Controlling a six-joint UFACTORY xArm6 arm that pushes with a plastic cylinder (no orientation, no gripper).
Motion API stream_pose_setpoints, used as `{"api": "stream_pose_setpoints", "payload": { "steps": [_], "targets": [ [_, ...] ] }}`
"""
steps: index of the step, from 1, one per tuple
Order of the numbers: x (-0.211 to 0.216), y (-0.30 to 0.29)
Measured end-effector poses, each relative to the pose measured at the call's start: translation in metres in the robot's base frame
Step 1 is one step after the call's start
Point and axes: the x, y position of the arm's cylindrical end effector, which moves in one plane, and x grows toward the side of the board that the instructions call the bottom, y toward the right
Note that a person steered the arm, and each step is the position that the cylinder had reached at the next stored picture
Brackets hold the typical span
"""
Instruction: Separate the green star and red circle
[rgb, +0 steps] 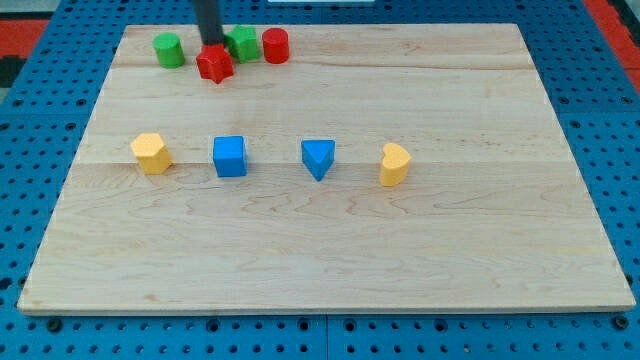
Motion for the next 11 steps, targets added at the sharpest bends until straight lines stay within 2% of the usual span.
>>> {"api": "stream_pose_setpoints", "payload": {
  "steps": [1, 2, 3, 5, 8, 9, 10, 11],
  "targets": [
    [0.025, -0.008],
    [0.002, -0.04],
    [-0.043, -0.029],
    [-0.019, 0.082],
    [0.057, 0.154],
    [0.081, 0.162],
    [0.089, 0.218],
    [0.071, 0.253]
  ]
}}
